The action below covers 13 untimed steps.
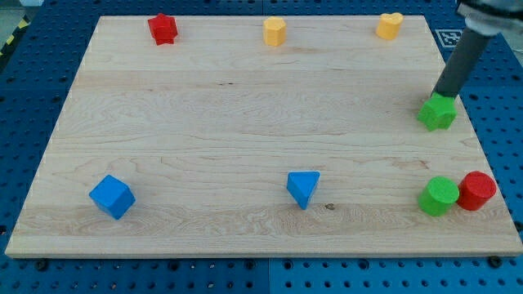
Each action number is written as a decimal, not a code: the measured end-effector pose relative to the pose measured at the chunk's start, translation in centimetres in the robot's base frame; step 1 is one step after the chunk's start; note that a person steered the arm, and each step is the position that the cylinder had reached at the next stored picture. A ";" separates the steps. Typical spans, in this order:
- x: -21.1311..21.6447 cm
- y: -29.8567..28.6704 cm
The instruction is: Move the red star diagonally to the yellow hexagon
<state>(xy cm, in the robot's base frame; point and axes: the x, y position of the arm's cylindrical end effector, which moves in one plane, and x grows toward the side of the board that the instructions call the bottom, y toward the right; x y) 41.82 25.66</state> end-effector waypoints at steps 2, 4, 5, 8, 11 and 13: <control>3.3 -0.1; 1.9 -2.8; 5.6 -3.4; 5.1 -4.8; -2.2 -24.7; -7.8 -44.5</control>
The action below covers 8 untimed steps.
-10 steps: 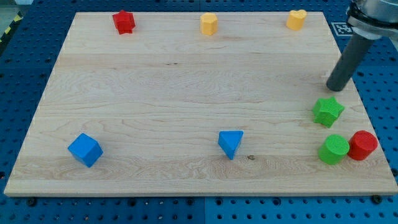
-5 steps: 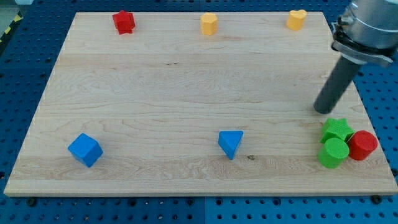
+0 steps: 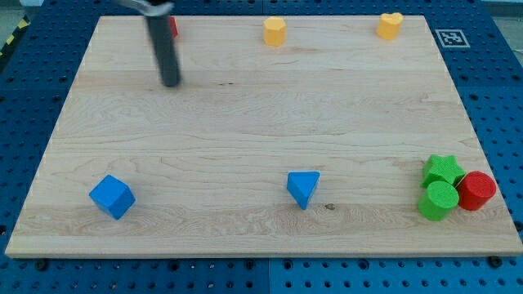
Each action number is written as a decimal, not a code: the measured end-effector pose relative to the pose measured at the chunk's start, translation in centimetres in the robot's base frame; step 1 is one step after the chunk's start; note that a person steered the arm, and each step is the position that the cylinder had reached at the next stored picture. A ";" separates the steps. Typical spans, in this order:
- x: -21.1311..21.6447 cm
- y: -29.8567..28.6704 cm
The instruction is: Move the red star diagonally to the yellow hexagon
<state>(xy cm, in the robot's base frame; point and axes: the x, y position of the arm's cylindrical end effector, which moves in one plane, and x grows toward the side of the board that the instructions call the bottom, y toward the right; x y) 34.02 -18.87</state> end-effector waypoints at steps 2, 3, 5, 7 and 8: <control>-7.5 -11.6; -10.9 -10.6; -11.9 0.1; -2.3 16.4; -2.7 15.9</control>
